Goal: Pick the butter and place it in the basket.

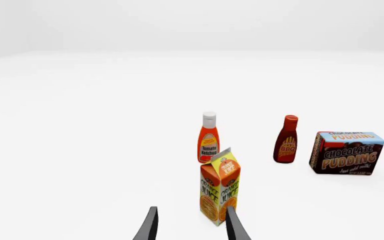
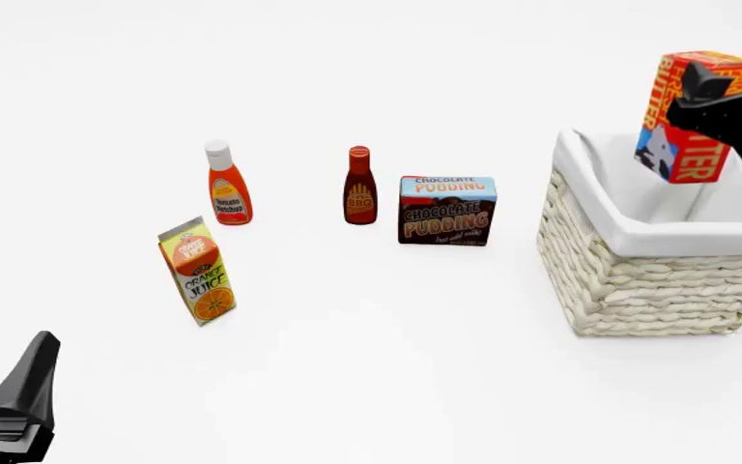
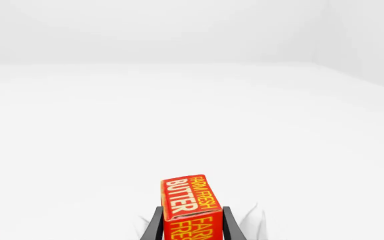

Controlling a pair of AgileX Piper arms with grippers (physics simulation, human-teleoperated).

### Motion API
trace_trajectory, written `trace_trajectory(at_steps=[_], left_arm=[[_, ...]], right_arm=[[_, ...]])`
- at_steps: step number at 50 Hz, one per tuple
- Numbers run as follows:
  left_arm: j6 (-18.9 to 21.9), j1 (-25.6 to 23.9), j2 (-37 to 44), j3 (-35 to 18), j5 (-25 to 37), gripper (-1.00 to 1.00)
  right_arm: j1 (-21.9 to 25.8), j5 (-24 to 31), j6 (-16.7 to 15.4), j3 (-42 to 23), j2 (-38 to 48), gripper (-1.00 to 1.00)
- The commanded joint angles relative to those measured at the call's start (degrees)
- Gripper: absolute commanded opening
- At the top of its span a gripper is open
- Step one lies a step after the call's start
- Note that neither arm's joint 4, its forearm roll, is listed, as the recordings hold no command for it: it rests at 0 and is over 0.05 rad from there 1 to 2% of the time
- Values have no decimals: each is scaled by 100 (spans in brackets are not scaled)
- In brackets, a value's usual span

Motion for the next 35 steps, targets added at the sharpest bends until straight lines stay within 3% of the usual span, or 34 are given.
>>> trace_trajectory(at_steps=[1,35], left_arm=[[0,0,0,0,0,100],[0,0,0,0,0,100]], right_arm=[[-46,-176,108,-11,77,-100],[-218,-519,58,34,470,-100]])
